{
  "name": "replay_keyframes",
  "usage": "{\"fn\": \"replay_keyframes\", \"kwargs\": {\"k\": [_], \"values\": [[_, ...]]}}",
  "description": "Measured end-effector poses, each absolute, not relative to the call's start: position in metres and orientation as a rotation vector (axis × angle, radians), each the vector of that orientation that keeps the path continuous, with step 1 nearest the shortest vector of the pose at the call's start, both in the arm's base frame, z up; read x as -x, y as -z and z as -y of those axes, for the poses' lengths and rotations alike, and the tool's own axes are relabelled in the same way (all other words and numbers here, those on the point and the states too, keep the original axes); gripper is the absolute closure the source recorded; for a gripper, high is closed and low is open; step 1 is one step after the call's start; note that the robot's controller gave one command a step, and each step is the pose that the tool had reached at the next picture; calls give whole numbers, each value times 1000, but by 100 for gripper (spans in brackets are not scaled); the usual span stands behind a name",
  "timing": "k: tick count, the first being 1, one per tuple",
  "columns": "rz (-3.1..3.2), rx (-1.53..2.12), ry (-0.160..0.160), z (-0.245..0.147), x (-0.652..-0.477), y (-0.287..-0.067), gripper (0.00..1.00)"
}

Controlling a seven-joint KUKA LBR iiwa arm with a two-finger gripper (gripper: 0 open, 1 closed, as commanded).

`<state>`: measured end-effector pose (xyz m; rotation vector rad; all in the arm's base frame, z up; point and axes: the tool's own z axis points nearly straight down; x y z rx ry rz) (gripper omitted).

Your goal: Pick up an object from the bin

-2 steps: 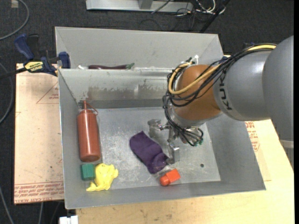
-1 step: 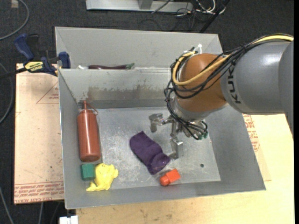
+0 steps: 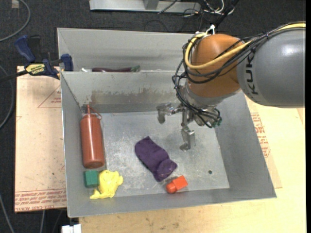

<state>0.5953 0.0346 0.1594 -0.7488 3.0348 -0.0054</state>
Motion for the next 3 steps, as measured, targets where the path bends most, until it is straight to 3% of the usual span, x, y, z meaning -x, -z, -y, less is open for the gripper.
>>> {"fn": "replay_keyframes", "kwargs": {"k": [1, 2, 3], "values": [[-3056, 662, 7, -56, -589, -187, 0], [-3113, 248, -2, -74, -579, -193, 0], [-3104, 373, 2, -73, -579, -177, 0]]}}
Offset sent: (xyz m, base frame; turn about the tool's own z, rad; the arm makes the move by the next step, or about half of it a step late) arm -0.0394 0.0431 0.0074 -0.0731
